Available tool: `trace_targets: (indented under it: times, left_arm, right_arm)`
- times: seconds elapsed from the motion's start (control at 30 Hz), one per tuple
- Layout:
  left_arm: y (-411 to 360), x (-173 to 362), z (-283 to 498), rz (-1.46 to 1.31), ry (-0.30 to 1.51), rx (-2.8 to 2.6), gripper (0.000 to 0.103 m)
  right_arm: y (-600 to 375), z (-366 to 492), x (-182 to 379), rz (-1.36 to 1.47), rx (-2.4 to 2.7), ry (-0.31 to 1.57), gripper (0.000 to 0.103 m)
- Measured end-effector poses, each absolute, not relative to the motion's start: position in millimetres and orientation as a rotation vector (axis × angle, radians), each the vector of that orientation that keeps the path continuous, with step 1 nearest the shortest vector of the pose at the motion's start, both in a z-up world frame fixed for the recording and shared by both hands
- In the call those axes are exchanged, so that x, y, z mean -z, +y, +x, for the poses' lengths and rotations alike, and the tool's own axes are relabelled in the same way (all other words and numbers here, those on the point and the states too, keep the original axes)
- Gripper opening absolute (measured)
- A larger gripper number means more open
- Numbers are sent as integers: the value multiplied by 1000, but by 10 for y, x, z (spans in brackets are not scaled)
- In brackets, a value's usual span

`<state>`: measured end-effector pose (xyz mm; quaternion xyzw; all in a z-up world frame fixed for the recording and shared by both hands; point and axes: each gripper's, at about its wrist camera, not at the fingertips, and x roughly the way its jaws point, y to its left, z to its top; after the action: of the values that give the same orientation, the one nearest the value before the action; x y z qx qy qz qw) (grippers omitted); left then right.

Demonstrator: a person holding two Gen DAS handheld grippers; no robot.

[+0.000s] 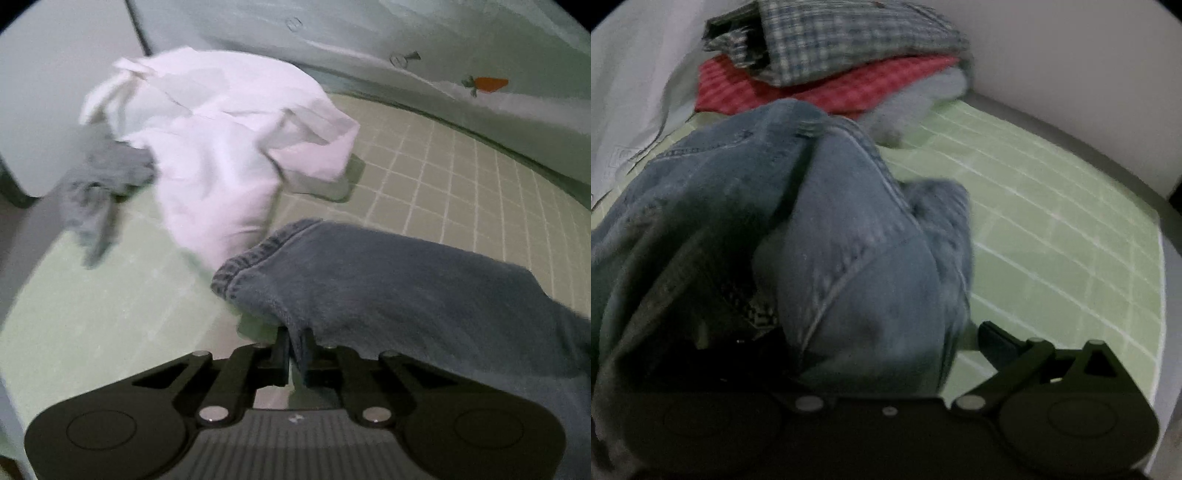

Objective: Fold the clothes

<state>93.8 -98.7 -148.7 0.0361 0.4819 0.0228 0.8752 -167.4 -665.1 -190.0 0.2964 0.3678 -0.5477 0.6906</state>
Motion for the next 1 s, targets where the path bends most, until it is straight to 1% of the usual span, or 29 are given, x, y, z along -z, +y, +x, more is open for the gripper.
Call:
trace_targets:
  times: [0.13,0.33,0.4,0.43,0.47,0.5,0.53,0.57,0.6,0.63,0.67,0.7,0.77,0.87,1.0]
  left_arm:
    - [-721,1249,447,105,974,-88,7]
    - [-308,1307,-48,61,1084,-152,7]
    - [-186,1344,-168,36,1118,-134,13]
    - [-125,1363,-229,23,1135,-125,13]
    - [-64,1381,-289,10,1152,-116,18]
    - [-13,1341,-270,-3,1130,-107,24]
    - [37,1299,-251,-16,1108,-98,26]
    - [88,1258,-231,-29,1085,-88,31]
    - [139,1216,-211,-42,1063,-79,40]
    - [189,1175,-191,-55,1040,-70,45]
    - [240,1133,-172,-68,1018,-61,58]
    - [285,1131,-99,-81,1005,-53,67]
    - [364,1152,80,-108,997,-27,69]
    - [408,1258,359,-105,1046,44,76]
    - [328,1442,684,-9,1091,175,78]
  right_arm:
    - [-6520,-1868,1896,632,1181,821,103]
    - [-6353,-1939,1874,642,1131,840,103]
    - [-6288,-1927,1882,639,1132,857,103]
    - [-6251,-1914,1886,636,1130,866,103]
    - [-6196,-1897,1887,633,1125,874,103]
    - [-6122,-1875,1876,628,1118,879,103]
    - [-6045,-1853,1857,620,1111,880,103]
    - [-5967,-1831,1839,613,1105,881,103]
    - [-5877,-1801,1814,603,1100,879,103]
    - [-5785,-1764,1790,595,1095,875,103]
    - [-5698,-1726,1769,590,1089,871,103]
    - [-5615,-1681,1752,590,1082,866,103]
    - [-5449,-1575,1728,598,1062,855,103]
    - [-5194,-1423,1724,604,1031,845,103]
    - [-4883,-1282,1756,610,1010,855,103]
